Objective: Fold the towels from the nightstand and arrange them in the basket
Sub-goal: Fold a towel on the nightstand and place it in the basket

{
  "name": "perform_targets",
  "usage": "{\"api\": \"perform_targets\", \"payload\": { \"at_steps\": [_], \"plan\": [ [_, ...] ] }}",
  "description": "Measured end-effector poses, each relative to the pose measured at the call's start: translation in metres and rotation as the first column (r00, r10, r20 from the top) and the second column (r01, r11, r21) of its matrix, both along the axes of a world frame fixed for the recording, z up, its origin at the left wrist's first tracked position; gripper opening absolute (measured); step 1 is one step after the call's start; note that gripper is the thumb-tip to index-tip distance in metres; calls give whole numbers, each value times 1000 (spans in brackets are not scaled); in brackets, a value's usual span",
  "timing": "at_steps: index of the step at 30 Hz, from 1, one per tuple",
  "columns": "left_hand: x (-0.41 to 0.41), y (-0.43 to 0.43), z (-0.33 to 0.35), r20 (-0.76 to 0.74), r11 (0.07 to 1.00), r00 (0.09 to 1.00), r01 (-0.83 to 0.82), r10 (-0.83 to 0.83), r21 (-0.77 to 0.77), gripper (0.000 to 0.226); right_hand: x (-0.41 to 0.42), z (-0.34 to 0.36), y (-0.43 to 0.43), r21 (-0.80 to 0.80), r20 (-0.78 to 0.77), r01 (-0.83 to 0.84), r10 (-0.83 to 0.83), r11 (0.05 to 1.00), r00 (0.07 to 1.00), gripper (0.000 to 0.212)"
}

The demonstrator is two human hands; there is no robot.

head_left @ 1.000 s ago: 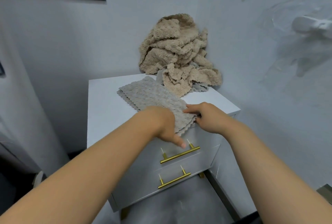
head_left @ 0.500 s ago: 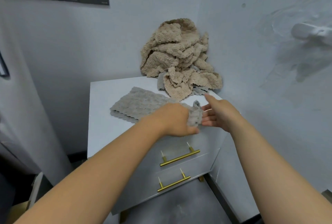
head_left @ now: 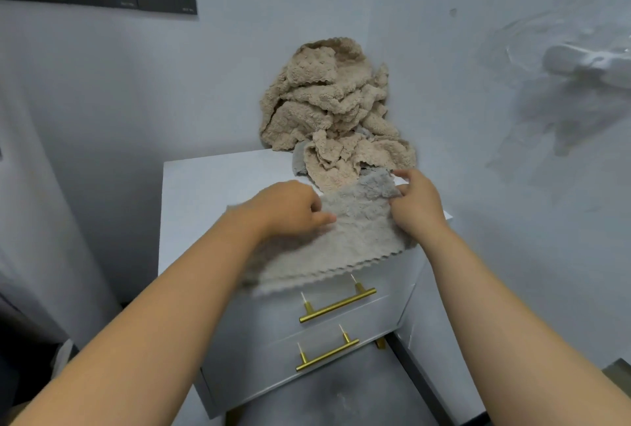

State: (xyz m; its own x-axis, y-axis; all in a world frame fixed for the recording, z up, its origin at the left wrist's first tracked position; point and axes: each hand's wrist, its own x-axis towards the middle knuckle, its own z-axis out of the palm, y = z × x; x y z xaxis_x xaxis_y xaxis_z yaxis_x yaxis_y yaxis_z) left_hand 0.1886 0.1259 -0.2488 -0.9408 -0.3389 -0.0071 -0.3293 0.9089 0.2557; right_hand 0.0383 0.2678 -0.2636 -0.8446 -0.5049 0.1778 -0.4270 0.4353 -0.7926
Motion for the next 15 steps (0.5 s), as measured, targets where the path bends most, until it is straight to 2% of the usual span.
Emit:
{"api": "perform_targets", "payload": {
  "at_steps": [2,3,5,7,9,13,15],
  "plan": [
    [1,2,8,-72,968,997,-4,22,251,32,-1,2,0,4,-35,-46,46,999,998,53],
    [0,2,8,-123,959,991,-13,50,284,28,-2,4,1,11,-49,-84,85,996,995,54],
    [-4,0,1,-229,975,963,-92,139,204,23,-1,8,-1,43,-80,-172,175,984,981,54],
    [-9,0,-8,-263,970,946,-138,188,198,44,0,12,-6,97,-112,-250,260,963,959,53],
    [-13,1,-15,-260,947,941,-136,215,290,63,3,16,-13,130,-126,-298,314,946,941,52],
    [-21,-3,-25,-304,911,893,-222,333,347,43,5,21,-23,123,-147,-290,307,949,941,52],
    [-23,-3,-27,-302,895,888,-217,347,390,52,4,22,-26,127,-126,-320,335,939,934,49]
  ]
}}
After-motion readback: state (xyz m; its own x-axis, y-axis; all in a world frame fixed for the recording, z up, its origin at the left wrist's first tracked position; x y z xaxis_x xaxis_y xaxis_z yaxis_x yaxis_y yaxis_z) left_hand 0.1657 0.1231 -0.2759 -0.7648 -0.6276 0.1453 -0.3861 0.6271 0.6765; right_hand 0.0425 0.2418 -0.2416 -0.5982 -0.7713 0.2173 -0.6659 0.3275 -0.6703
